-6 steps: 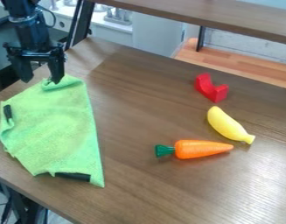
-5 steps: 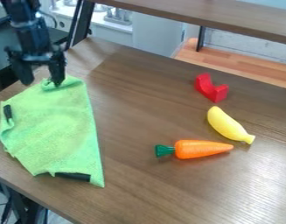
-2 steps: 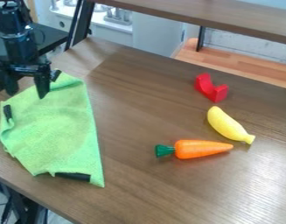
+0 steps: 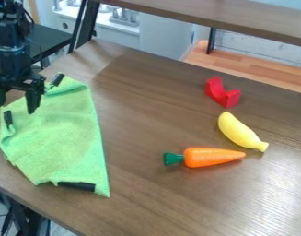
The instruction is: Déplier le tissu de gauche à droite
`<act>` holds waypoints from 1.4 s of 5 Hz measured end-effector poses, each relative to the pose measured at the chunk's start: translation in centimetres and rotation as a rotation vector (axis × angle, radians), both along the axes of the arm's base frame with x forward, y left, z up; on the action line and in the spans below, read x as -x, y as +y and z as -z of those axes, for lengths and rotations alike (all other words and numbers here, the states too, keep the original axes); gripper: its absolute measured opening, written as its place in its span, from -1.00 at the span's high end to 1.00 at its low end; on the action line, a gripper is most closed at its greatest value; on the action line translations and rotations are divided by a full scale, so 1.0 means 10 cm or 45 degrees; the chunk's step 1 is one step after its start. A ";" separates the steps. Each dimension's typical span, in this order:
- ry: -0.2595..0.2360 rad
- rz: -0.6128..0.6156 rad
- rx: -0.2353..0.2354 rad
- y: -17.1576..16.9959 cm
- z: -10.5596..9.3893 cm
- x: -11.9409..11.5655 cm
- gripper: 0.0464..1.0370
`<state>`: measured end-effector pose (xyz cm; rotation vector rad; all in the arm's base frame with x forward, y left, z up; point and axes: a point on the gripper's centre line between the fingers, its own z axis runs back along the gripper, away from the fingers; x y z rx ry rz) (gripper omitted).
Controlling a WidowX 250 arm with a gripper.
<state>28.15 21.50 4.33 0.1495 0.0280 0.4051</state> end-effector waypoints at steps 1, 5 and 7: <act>0.001 0.021 -0.011 0.02 0.00 0.00 -0.92; 0.079 -0.025 -0.063 0.10 0.25 0.05 -0.83; 0.098 -0.029 -0.063 0.10 0.25 0.08 0.33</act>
